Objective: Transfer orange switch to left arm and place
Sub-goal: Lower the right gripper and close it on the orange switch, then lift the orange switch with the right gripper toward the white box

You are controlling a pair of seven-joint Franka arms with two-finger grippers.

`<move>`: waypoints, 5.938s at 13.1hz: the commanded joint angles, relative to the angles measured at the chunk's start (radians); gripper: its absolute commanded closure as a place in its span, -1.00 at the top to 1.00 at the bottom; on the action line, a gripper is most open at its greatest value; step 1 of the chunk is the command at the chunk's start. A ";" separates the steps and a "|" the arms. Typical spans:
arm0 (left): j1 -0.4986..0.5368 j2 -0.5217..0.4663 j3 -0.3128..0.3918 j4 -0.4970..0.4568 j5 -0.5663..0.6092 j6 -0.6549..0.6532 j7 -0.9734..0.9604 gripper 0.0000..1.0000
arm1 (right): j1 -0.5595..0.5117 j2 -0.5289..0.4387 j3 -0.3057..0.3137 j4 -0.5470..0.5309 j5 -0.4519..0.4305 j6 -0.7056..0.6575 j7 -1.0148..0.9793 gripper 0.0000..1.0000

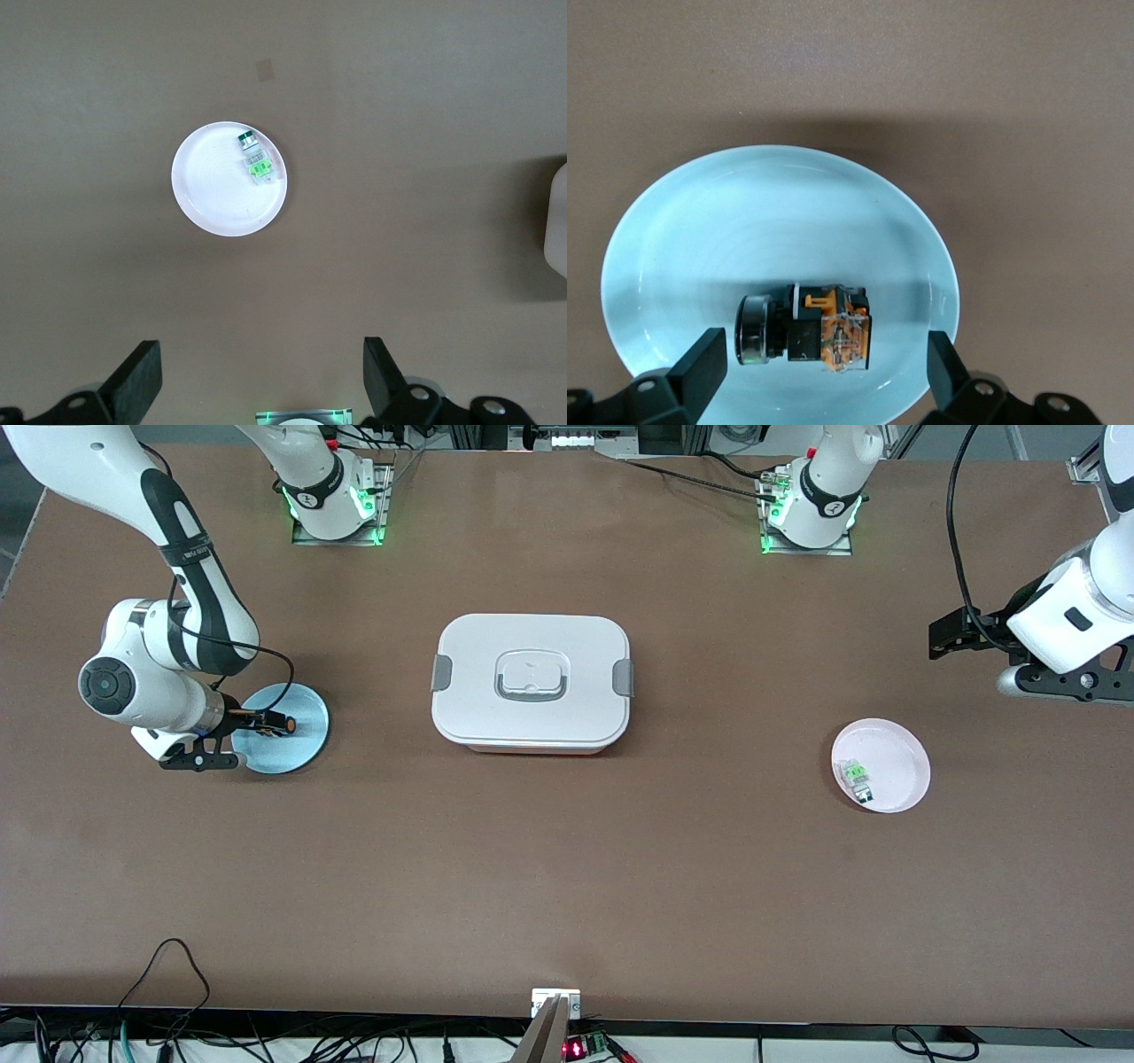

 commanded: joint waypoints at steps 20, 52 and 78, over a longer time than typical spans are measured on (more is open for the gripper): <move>0.002 0.009 -0.005 0.023 -0.007 -0.010 -0.008 1.00 | -0.008 0.053 0.022 -0.026 -0.004 0.054 -0.113 1.00; 0.005 0.020 0.004 0.022 -0.006 -0.014 -0.008 1.00 | -0.011 -0.163 0.217 0.403 0.149 -0.432 -0.297 -0.43; 0.013 0.053 -0.016 0.008 -0.135 -0.227 0.079 1.00 | 0.001 -0.048 0.398 0.511 1.241 -0.404 -1.666 -0.44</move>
